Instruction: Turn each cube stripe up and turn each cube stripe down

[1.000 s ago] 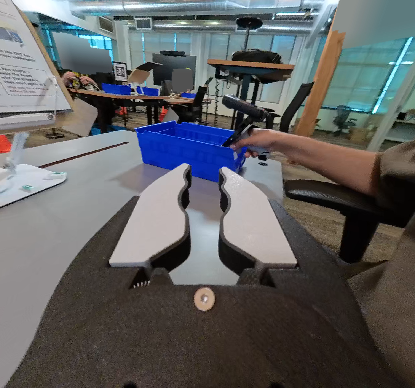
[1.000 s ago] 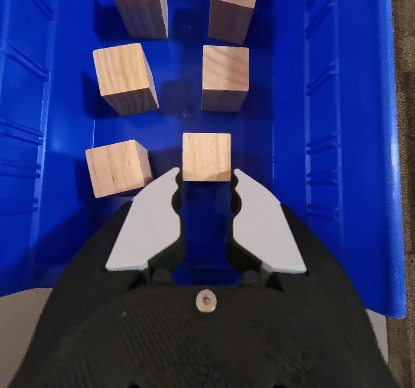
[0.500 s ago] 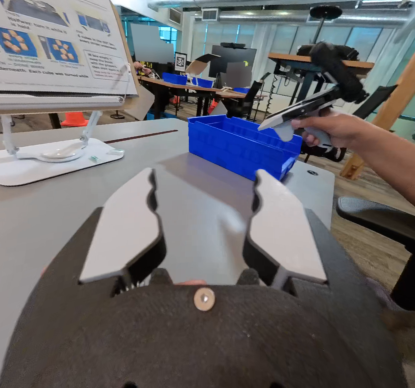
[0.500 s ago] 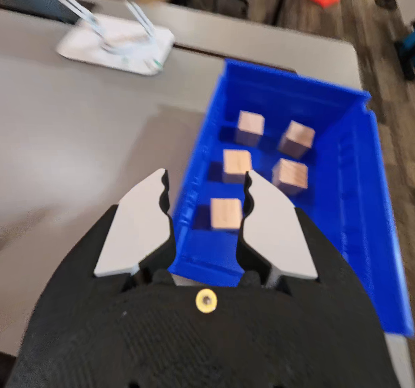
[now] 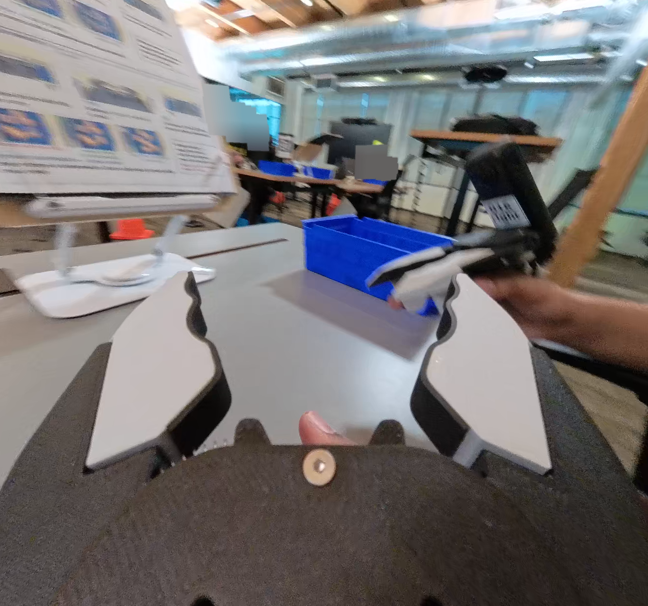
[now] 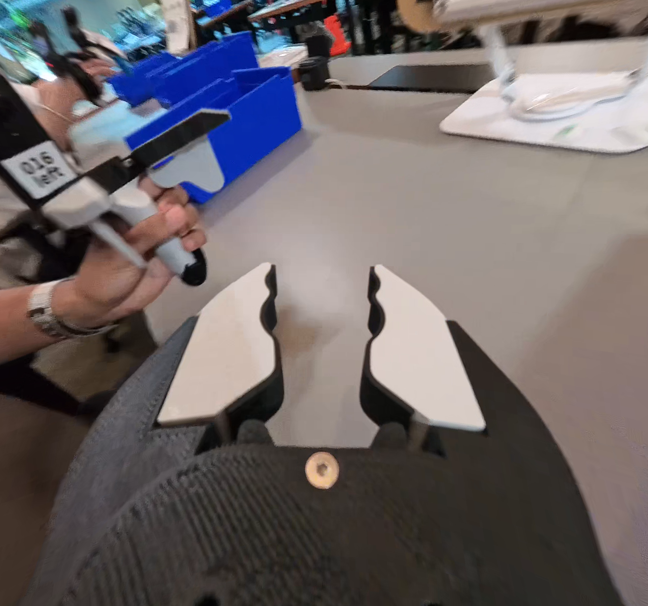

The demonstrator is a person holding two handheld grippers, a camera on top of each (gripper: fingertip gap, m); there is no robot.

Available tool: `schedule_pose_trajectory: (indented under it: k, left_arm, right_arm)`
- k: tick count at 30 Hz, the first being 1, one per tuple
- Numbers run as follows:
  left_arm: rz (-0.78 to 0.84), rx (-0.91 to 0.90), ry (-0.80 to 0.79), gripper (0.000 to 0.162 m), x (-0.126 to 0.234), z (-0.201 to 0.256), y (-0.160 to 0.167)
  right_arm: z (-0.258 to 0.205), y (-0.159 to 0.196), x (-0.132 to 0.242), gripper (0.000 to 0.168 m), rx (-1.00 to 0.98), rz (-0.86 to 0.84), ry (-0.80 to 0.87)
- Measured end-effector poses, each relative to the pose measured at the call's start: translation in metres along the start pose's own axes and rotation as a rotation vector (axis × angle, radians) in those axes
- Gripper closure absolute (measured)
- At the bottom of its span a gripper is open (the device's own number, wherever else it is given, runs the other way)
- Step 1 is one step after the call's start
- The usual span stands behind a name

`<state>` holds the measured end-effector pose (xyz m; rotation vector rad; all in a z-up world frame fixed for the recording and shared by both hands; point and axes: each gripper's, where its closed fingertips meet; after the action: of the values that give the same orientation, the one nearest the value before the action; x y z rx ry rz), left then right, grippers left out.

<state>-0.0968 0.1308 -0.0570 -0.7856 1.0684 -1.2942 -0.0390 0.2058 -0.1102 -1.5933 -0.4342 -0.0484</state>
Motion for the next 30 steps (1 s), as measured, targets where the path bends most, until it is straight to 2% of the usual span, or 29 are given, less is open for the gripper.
schedule_pose_trajectory:
  k: [2,5,7,10,12,14,16,18,20,22,24,28,30]
  left_arm:
    - [0.050,-0.014,-0.093,0.047,0.010,-0.018,-0.014]
    - [-0.015,-0.073,-0.107,0.047,0.017,-0.031,-0.010]
    - [-0.015,-0.063,-0.143,0.053,0.020,-0.043,-0.011]
    - [0.026,-0.026,-0.195,0.107,0.024,-0.054,-0.018]
    - [0.020,-0.044,-0.215,0.118,0.025,-0.057,-0.018]
    - [0.041,-0.090,-0.204,0.113,0.026,-0.054,-0.021]
    - [0.105,-0.155,-0.274,0.094,0.030,-0.058,-0.030]
    - [0.129,-0.205,-0.298,0.083,0.030,-0.058,-0.035]
    - [0.131,-0.190,-0.293,0.073,0.028,-0.056,-0.037]
    - [0.126,-0.109,-0.376,0.060,0.028,-0.066,-0.039]
    - [0.114,-0.080,-0.456,0.064,0.029,-0.075,-0.039]
    - [0.102,-0.166,-0.645,0.065,0.037,-0.091,-0.042]
    - [0.121,-0.198,-0.710,0.082,0.040,-0.096,-0.046]
  right_arm:
    - [-0.012,0.012,-0.010,0.117,-0.103,0.006,-0.085]
    - [-0.024,0.018,-0.018,0.115,-0.270,0.014,-0.213]
    - [-0.023,0.015,-0.018,0.114,-0.320,0.040,-0.235]
    - [-0.018,0.016,-0.015,0.114,-0.284,0.039,-0.208]
    - [-0.016,0.015,-0.012,0.115,-0.245,0.038,-0.185]
    - [-0.017,0.015,-0.012,0.115,-0.224,0.037,-0.176]
    - [-0.021,0.015,-0.014,0.115,-0.226,0.032,-0.188]
    - [-0.026,0.016,-0.016,0.115,-0.242,0.028,-0.208]
    - [-0.030,0.016,-0.016,0.115,-0.245,0.026,-0.218]
    - [-0.032,0.017,-0.017,0.115,-0.223,0.017,-0.213]
    - [-0.032,0.018,-0.017,0.115,-0.197,0.009,-0.201]
    - [-0.032,0.018,-0.017,0.115,-0.188,0.007,-0.195]
    - [-0.032,0.018,-0.018,0.115,-0.198,0.009,-0.197]
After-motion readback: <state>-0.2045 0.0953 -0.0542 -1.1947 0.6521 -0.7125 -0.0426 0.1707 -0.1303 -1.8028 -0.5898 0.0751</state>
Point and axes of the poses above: each gripper's, where its closed fingertips meet, x back along the fingers, y out of its underside, z = x × y across the jaws, and after that the axes turned 13 degrees about x, right-handed
